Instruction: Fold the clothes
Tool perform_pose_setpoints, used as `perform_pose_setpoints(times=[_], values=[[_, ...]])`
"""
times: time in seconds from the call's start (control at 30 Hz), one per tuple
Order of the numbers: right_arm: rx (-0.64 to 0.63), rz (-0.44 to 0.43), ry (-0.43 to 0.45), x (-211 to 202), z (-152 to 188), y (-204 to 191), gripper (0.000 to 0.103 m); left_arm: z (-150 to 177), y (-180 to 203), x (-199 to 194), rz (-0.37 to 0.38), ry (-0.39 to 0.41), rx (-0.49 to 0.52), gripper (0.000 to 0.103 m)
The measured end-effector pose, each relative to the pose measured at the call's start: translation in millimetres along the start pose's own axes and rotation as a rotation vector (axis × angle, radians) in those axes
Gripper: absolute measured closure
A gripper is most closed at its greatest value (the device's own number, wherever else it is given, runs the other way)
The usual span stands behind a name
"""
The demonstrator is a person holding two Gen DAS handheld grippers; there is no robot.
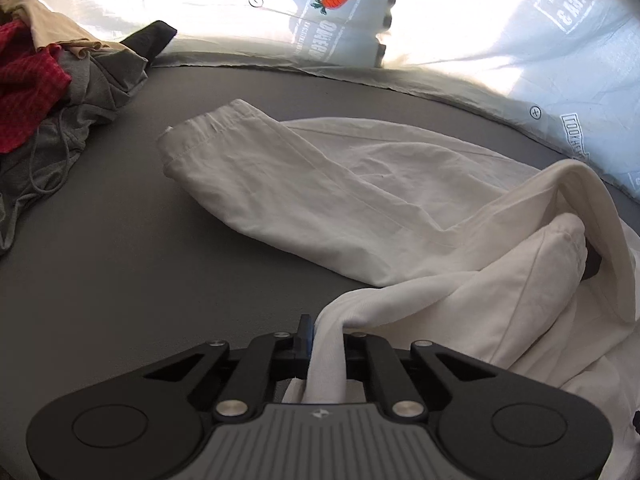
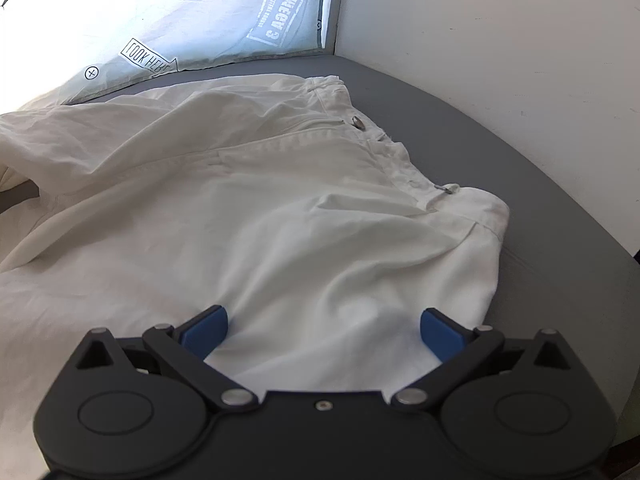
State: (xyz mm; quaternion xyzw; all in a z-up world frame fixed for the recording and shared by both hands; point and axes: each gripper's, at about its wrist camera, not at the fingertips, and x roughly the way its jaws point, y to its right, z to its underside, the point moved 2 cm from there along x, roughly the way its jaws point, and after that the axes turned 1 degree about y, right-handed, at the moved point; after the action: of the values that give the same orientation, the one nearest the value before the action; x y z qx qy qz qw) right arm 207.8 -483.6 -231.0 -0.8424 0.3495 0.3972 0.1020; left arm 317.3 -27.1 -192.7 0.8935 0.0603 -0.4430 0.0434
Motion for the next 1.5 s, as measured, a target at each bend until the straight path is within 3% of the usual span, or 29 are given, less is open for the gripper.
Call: perform_pose_setpoints(times=[0.1, 0.23, 0.3, 0.37, 0.43, 0.5, 0.57, 0.8, 1.0, 1.07, 1.27, 1.5], values=[[-0.009, -0.003, -0.002, 1, -1, 1, 0.0, -14, -27, -37, -0.078, 0.142, -0.048, 0.095], [-0.052, -0.082, 0.001, 2, -2, 1, 0.0, -3, -45, -79, -0.174, 0.223, -0.14, 0.095], [-0.068, -0.104, 0.009, 1, -1, 2, 0.0, 12, -48, -75, -0.223, 0.162, -0.152, 0.094], [-0.057, -0.104, 0.015, 1, 0, 3, 0.0, 33, -69, -57, -0.216, 0.007, -0.279, 0.093], [-0.047, -0.105, 0.021, 1, 0, 5, 0.0, 54, -93, -44, -0.181, -0.091, -0.431, 0.088], [-0.049, -0.122, 0.021, 2, -1, 8, 0.0, 68, -111, -42, -0.138, -0.113, -0.543, 0.08], [-0.057, -0.133, 0.021, 2, -2, 8, 0.0, 68, -118, -46, -0.095, -0.084, -0.582, 0.075], [-0.045, -0.133, 0.033, 3, 0, 9, 0.0, 38, -111, -54, 0.015, 0.004, -0.498, 0.068], [-0.022, -0.107, 0.037, 1, 1, 8, 0.0, 0, -124, -47, 0.004, 0.056, -0.485, 0.058], [-0.008, -0.092, 0.042, 1, 2, 7, 0.0, -12, -126, -34, -0.015, 0.023, -0.452, 0.049], [0.039, -0.037, 0.056, -2, 5, 3, 0.0, -12, -130, 40, 0.007, -0.163, -0.402, 0.047], [0.08, 0.045, 0.047, -5, 5, -5, 0.0, -2, -125, 103, 0.022, -0.277, -0.341, 0.043]])
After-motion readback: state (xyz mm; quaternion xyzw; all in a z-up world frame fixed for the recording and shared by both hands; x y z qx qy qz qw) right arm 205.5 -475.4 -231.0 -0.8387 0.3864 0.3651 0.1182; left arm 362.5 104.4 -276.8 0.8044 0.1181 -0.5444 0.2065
